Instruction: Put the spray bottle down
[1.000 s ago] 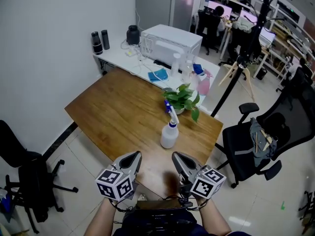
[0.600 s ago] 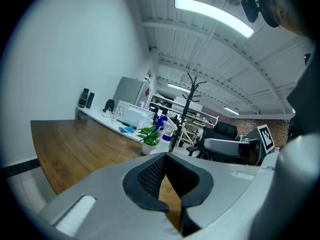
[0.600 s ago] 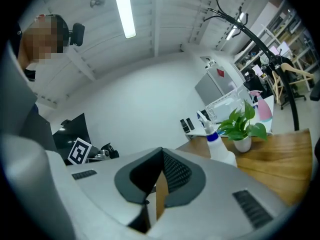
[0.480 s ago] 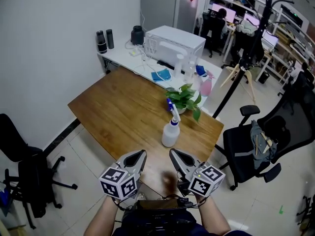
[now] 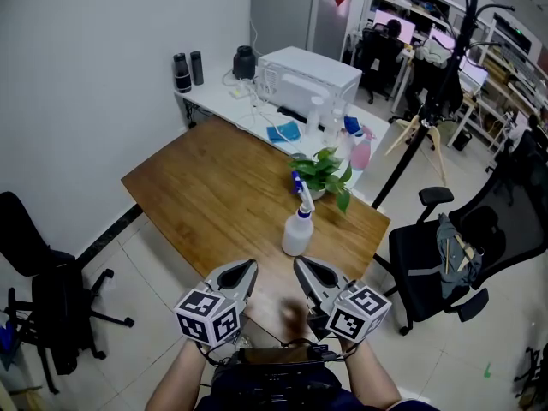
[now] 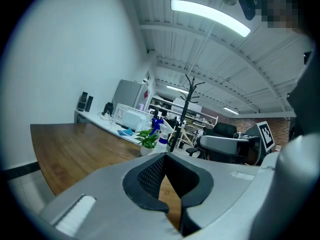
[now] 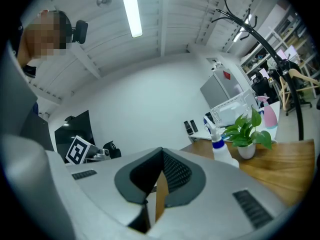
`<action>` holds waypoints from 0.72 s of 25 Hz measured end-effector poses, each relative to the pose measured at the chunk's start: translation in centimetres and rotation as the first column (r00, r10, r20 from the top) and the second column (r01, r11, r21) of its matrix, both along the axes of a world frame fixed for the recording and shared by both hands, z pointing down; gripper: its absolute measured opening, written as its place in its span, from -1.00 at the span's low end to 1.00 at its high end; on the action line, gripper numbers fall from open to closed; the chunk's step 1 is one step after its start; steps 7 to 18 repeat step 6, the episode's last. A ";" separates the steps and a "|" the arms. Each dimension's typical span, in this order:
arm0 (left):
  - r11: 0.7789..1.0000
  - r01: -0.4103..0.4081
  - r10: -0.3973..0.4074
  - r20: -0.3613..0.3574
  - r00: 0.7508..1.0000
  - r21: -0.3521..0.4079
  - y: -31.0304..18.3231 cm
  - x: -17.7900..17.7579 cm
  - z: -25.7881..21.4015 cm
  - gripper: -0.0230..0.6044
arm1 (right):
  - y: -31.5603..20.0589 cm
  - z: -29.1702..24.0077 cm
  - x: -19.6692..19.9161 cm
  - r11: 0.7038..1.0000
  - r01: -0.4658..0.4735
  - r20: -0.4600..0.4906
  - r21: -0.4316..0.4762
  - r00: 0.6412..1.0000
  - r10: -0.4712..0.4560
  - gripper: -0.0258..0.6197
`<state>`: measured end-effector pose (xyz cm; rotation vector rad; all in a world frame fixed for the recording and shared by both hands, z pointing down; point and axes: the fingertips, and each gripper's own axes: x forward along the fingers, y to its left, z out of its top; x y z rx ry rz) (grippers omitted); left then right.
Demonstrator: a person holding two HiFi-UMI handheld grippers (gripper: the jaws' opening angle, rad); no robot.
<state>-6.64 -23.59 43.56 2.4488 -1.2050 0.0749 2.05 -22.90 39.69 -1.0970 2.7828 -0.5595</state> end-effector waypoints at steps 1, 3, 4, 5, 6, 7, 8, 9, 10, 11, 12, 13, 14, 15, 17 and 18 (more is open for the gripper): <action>1.000 -0.001 0.001 0.000 1.000 0.001 0.0 0.1 0.0 -0.90 | 0.0 0.0 0.0 1.000 0.001 -0.002 0.002 1.000 -0.001 -0.91; 1.000 -0.004 0.004 0.000 1.000 0.002 0.1 0.3 -0.1 -0.90 | 0.1 -0.1 0.1 1.000 0.002 -0.007 0.007 1.000 -0.002 -0.91; 1.000 -0.005 0.005 0.000 1.000 0.004 0.2 0.4 -0.2 -0.90 | 0.1 -0.2 0.1 1.000 0.002 -0.009 0.009 1.000 -0.002 -0.91; 1.000 -0.007 0.007 0.000 1.000 0.005 0.2 0.5 -0.3 -0.90 | 0.1 -0.3 0.2 1.000 0.002 -0.011 0.011 1.000 -0.002 -0.91; 1.000 -0.009 0.009 0.001 1.000 0.006 0.2 0.6 -0.3 -0.90 | 0.2 -0.3 0.2 1.000 0.002 -0.012 0.012 1.000 -0.001 -0.91; 1.000 -0.009 0.009 0.001 1.000 0.006 0.2 0.6 -0.3 -0.90 | 0.2 -0.3 0.2 1.000 0.002 -0.012 0.012 1.000 -0.001 -0.91; 1.000 -0.009 0.009 0.001 1.000 0.006 0.2 0.6 -0.3 -0.90 | 0.2 -0.3 0.2 1.000 0.002 -0.012 0.012 1.000 -0.001 -0.91; 1.000 -0.009 0.009 0.001 1.000 0.006 0.2 0.6 -0.3 -0.90 | 0.2 -0.3 0.2 1.000 0.002 -0.012 0.012 1.000 -0.001 -0.91; 1.000 -0.009 0.009 0.001 1.000 0.006 0.2 0.6 -0.3 -0.90 | 0.2 -0.3 0.2 1.000 0.002 -0.012 0.012 1.000 -0.001 -0.91; 1.000 -0.009 0.009 0.001 1.000 0.006 0.2 0.6 -0.3 -0.90 | 0.2 -0.3 0.2 1.000 0.002 -0.012 0.012 1.000 -0.001 -0.91; 1.000 -0.009 0.009 0.001 1.000 0.006 0.2 0.6 -0.3 -0.90 | 0.2 -0.3 0.2 1.000 0.002 -0.012 0.012 1.000 -0.001 -0.91; 1.000 -0.009 0.009 0.001 1.000 0.006 0.2 0.6 -0.3 -0.90 | 0.2 -0.3 0.2 1.000 0.002 -0.012 0.012 1.000 -0.001 -0.91; 1.000 -0.009 0.009 0.001 1.000 0.006 0.2 0.6 -0.3 -0.90 | 0.2 -0.3 0.2 1.000 0.002 -0.012 0.012 1.000 -0.001 -0.91; 1.000 -0.009 0.009 0.001 1.000 0.006 0.2 0.6 -0.3 -0.90 | 0.2 -0.3 0.2 1.000 0.002 -0.012 0.012 1.000 -0.001 -0.91; 1.000 -0.009 0.009 0.001 1.000 0.006 0.2 0.6 -0.3 -0.90 | 0.2 -0.3 0.2 1.000 0.002 -0.012 0.012 1.000 -0.001 -0.91; 1.000 -0.009 0.009 0.001 1.000 0.006 0.2 0.6 -0.3 -0.90 | 0.2 -0.3 0.2 1.000 0.002 -0.012 0.012 1.000 -0.001 -0.91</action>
